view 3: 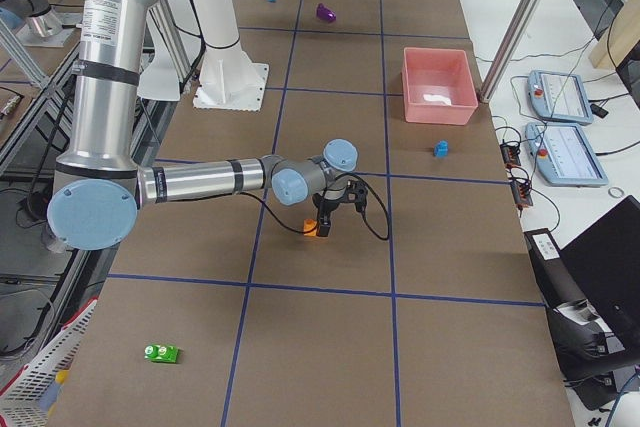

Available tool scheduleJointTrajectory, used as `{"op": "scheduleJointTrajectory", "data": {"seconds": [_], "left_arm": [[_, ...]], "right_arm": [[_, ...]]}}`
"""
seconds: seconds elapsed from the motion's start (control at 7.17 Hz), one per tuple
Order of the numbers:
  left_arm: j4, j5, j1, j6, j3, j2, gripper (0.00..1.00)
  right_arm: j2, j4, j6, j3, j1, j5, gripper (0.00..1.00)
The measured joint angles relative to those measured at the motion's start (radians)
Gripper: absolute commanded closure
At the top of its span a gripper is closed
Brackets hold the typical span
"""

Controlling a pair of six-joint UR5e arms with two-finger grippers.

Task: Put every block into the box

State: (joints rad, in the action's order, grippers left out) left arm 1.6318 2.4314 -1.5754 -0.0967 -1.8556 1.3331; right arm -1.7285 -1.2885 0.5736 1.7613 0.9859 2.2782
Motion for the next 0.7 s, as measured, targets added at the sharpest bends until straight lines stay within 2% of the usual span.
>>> {"op": "scheduleJointTrajectory", "data": {"seconds": [0.14,0.42,0.7], "left_arm": [[0.000,0.000,0.000,0.000,-0.001,0.000,0.00],[0.000,0.000,0.000,0.000,-0.002,0.000,0.00],[0.001,0.000,0.000,0.000,-0.003,0.000,0.00]], "right_arm": [[-0.002,0.000,0.000,-0.011,-0.009,0.004,0.14],[-0.003,0.000,0.000,-0.034,-0.021,0.012,1.00],[-0.003,-0.006,0.004,-0.047,-0.024,0.037,1.00]]}}
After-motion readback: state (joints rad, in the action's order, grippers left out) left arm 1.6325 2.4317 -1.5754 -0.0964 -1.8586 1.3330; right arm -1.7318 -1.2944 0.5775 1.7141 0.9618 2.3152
